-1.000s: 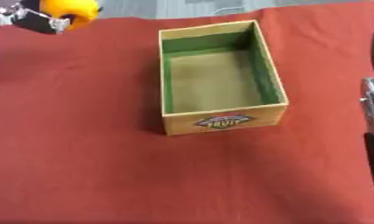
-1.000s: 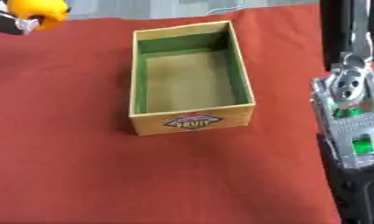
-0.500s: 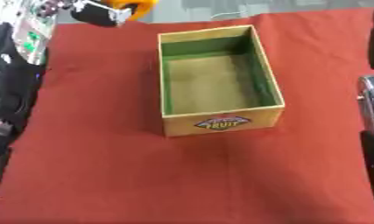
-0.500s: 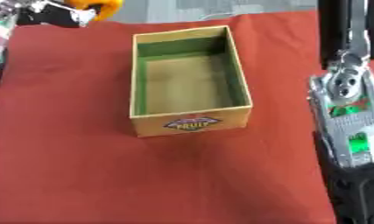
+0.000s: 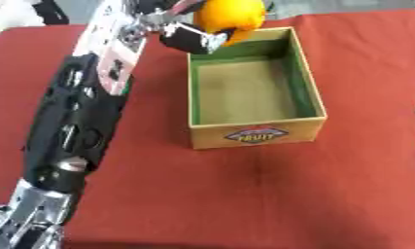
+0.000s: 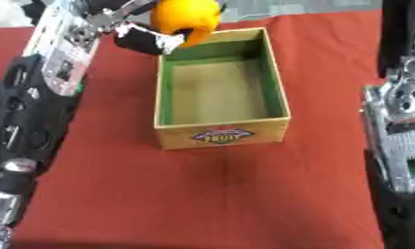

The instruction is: Pick up objects on the table and place them in the box.

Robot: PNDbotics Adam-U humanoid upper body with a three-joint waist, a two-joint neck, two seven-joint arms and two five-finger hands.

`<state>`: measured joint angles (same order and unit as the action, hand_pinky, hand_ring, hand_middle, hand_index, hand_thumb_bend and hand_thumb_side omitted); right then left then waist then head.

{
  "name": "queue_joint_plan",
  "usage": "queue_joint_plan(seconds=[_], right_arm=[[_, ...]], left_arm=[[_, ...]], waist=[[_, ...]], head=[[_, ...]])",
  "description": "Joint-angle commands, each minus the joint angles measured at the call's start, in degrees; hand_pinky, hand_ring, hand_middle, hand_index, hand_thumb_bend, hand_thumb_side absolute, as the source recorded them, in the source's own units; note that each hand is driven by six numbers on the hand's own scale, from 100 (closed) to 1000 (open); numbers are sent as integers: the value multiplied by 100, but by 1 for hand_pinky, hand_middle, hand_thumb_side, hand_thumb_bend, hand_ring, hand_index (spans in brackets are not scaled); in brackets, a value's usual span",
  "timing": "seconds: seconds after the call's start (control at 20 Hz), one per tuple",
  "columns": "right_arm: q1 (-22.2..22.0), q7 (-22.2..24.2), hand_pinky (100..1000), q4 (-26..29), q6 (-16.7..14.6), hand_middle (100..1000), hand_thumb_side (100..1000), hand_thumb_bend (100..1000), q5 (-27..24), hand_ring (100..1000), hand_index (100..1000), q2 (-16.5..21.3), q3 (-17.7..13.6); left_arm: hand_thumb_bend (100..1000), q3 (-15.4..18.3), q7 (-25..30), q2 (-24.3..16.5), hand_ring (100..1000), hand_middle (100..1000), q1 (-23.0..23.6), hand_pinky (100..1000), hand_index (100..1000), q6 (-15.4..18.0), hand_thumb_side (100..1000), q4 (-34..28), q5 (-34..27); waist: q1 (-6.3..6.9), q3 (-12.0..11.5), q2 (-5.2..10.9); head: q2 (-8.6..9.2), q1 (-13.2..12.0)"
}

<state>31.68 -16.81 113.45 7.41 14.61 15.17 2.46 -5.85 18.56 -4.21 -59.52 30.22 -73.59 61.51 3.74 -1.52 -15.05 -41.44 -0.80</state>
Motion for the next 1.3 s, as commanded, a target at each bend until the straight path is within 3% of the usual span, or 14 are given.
queue_joint_plan(seconds=[0.05,0.3,0.65,1.05,1.15,1.2,1.25,1.3], right_arm=[[29,-59,830,114,9,584,1000,100,39,790,870,82,-77],[33,-68,832,114,5,583,1000,100,27,791,871,95,-73],[30,-63,835,114,9,582,1000,100,10,792,871,119,-70],[25,-61,836,114,9,581,1000,100,-16,792,871,137,-72],[25,-64,837,114,8,581,1000,100,-24,792,871,133,-79],[27,-66,837,114,8,581,1000,100,-28,792,872,131,-80],[30,-65,837,114,6,581,1000,100,-31,792,871,131,-79],[32,-63,837,114,5,581,1000,100,-34,792,871,131,-76]], left_arm=[[100,-16,40,101,387,357,1,322,510,47,276,-68,205],[100,13,-101,243,411,367,72,333,524,98,259,222,688],[100,22,-378,323,455,408,115,379,639,268,216,720,1584],[100,96,-470,368,567,538,149,478,771,395,151,1116,2354],[212,119,-417,373,614,587,164,507,813,439,305,1159,2489],[225,132,-413,376,619,592,170,509,816,450,320,1157,2532],[311,145,-425,377,695,666,170,564,857,455,409,1141,2563],[341,155,-451,377,731,703,167,597,877,452,431,1112,2581]], waist=[[-30,-1,125],[-15,22,88],[12,48,25],[20,69,-30],[17,71,-41],[16,70,-44],[15,69,-46],[14,68,-48]], head=[[21,17],[43,71],[56,140],[49,157],[32,160],[26,165],[19,172],[14,174]])
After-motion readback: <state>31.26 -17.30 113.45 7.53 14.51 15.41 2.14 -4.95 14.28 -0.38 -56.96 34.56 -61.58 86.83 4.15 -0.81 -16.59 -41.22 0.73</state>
